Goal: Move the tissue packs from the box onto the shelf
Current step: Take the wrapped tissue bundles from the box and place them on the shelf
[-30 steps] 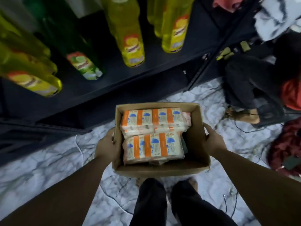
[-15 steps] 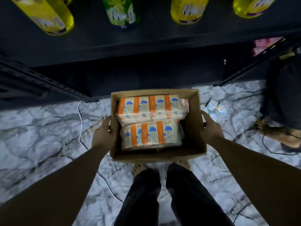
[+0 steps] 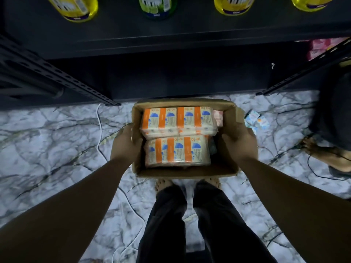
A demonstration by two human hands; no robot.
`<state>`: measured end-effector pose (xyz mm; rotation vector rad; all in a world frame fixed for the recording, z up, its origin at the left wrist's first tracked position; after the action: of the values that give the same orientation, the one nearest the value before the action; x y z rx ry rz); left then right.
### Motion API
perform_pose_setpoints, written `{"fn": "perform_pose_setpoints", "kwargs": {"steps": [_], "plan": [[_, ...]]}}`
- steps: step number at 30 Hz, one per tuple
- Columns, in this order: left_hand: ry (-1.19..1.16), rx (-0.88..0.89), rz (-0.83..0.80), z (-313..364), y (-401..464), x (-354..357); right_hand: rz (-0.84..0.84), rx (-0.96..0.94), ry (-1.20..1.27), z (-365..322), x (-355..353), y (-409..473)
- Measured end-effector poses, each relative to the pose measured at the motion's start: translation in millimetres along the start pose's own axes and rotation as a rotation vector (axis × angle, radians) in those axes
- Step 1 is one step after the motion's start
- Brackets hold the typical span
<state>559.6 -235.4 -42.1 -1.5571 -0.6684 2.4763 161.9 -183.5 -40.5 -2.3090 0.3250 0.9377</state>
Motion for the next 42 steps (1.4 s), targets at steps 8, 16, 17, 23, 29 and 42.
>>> {"fn": "perform_pose_setpoints", "kwargs": {"steps": [8,16,17,23,29,42], "plan": [[0.262,0.440,-0.187,74.3,46.3,24.4,-0.385,0.170,0.153,-10.5,72.3,-15.3],[0.540,0.533,-0.327,84.8,85.7,73.3,-0.445,0.359,0.308,29.6,124.2,-8.3],[0.553,0.541,-0.308,86.1,87.4,73.1,-0.458,0.370,0.310,29.2,124.8,-10.3],[0.563,0.534,-0.359,95.5,84.5,72.7,-0.471,0.403,0.496,24.8,117.7,-24.2],[0.388,0.433,-0.357,112.3,64.9,39.3,-0.413,0.287,0.523,7.8,69.3,-41.3],[0.262,0.452,-0.119,176.4,-37.9,-180.9,-0.397,-0.070,0.391,-157.3,-137.3,-102.0]]}}
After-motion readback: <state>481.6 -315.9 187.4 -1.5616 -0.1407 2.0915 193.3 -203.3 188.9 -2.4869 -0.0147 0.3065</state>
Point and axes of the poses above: each hand's wrist, its own y-axis towards the middle knuckle, its own x-axis out of the palm, z = x × y, the point moved 6 cm from there along y, towards the middle knuckle, and after that the axes turned 8 degrees about y, right-handed, at the moved point
